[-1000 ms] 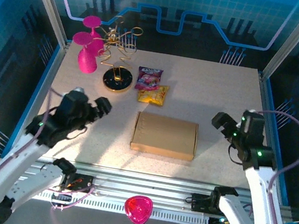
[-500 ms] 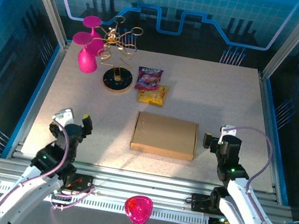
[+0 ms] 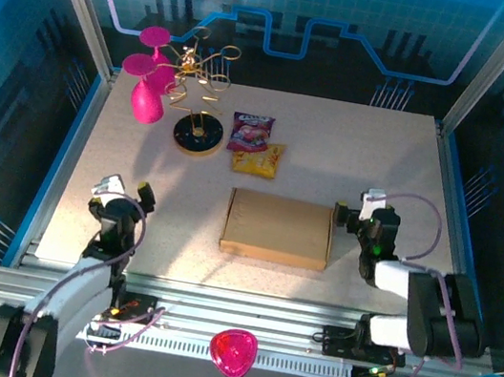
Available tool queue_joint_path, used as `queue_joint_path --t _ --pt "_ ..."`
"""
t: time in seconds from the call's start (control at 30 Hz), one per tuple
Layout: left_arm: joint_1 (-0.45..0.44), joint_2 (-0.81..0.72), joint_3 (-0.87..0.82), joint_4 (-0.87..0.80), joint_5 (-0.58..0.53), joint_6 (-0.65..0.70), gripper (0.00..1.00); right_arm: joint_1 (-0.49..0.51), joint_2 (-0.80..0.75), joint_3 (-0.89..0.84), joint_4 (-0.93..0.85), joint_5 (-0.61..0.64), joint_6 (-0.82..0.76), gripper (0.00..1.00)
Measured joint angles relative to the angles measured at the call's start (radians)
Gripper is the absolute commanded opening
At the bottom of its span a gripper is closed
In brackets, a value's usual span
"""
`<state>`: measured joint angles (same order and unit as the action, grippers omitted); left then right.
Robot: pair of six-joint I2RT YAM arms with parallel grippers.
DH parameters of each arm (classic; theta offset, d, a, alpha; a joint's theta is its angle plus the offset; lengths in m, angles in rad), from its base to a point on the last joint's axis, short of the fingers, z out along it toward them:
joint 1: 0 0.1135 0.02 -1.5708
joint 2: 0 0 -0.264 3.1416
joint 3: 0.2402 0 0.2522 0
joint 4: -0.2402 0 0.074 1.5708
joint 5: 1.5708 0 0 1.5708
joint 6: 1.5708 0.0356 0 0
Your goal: Fold the paper box
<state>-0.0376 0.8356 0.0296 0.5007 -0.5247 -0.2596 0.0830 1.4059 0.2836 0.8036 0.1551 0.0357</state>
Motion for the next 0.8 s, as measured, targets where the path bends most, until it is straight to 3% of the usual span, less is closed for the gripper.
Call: queue_joint_path --t 0.13,0.3,0.47,0.8 --pt "0.009 0.290 0.074 0.189 0.122 0.022 0.99 -0.006 0.126 0.015 0.132 -0.018 -0.006 1.00" --pt "0.010 0.441 0.183 0.319 0.201 0.102 0.99 -0.007 0.129 0.016 0.177 -0.002 -0.005 1.00" --pt "0.026 0.727 0.189 0.625 0.256 0.158 0.99 -0.008 0.129 0.018 0.182 0.022 0.000 1.00" --pt "0.041 0.727 0.311 0.515 0.330 0.183 0.99 -0.003 0.129 0.071 0.146 0.069 0.000 1.00"
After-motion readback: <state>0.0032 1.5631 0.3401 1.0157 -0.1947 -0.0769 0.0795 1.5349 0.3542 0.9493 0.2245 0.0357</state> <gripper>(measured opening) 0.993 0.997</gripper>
